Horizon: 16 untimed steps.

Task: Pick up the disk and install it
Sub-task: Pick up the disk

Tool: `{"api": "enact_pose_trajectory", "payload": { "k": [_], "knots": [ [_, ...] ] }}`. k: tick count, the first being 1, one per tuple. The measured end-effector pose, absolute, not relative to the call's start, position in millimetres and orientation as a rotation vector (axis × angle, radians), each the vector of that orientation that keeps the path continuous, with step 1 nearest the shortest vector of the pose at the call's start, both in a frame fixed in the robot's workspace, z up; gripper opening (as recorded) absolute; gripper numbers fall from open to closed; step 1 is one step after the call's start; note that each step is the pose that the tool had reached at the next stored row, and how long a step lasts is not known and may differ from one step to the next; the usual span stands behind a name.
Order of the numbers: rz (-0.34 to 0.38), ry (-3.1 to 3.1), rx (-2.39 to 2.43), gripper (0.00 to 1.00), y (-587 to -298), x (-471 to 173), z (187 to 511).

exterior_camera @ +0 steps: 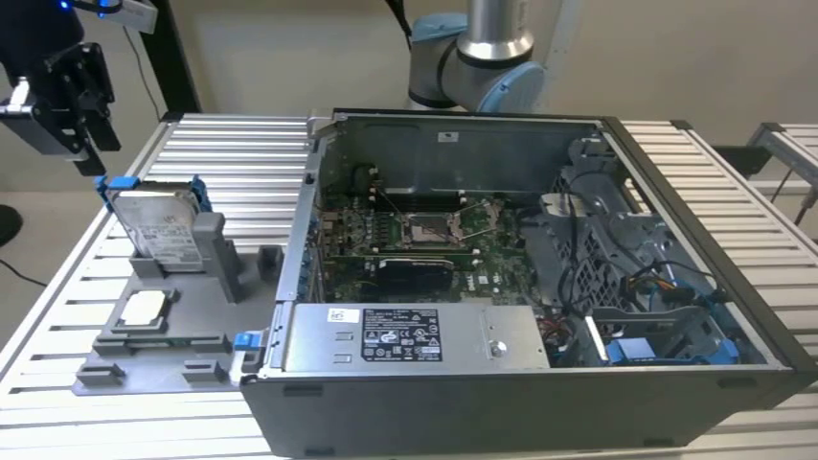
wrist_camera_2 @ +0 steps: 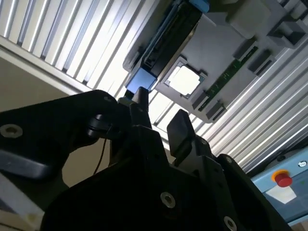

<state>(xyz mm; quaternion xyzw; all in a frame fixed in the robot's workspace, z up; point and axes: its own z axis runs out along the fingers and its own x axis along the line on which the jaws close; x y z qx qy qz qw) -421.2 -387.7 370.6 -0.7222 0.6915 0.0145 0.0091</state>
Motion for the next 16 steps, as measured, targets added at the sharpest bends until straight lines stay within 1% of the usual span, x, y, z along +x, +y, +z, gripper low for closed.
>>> {"api": "enact_pose_trajectory", "payload": {
  "k": [7,16],
  "knots": [
    [0.045,2.161,-2.255,1.0,-387.7,-421.2,369.4],
    [0.044,2.209,-2.207,1.0,-386.3,-421.2,358.3]
  ]
}}
